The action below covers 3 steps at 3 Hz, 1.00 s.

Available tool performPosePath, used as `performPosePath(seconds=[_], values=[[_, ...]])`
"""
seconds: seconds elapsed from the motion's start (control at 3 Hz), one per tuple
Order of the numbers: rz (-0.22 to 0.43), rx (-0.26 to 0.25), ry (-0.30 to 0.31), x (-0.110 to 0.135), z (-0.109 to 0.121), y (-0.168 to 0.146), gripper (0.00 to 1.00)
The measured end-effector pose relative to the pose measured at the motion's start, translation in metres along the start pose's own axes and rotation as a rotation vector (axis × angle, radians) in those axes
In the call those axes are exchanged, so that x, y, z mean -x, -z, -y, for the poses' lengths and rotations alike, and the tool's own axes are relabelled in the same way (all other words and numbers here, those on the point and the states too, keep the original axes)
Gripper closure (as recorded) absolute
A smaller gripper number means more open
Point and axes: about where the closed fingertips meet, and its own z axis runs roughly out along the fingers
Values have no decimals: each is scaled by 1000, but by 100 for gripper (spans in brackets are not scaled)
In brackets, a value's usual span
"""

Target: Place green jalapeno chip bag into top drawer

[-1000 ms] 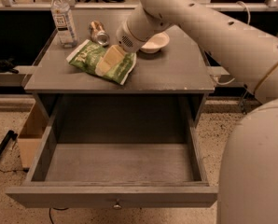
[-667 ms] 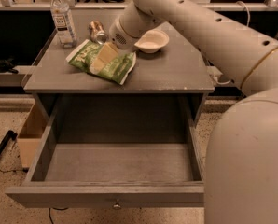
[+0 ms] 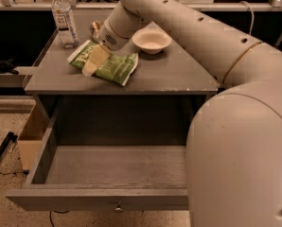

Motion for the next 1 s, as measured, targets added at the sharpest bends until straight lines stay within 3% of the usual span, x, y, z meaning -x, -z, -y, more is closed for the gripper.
performPosePath(seconds=[0.67,1.0], values=[[-30,27,-8,-10,-9,-22,0],[-32,28,-9,-11,-9,-24,15]])
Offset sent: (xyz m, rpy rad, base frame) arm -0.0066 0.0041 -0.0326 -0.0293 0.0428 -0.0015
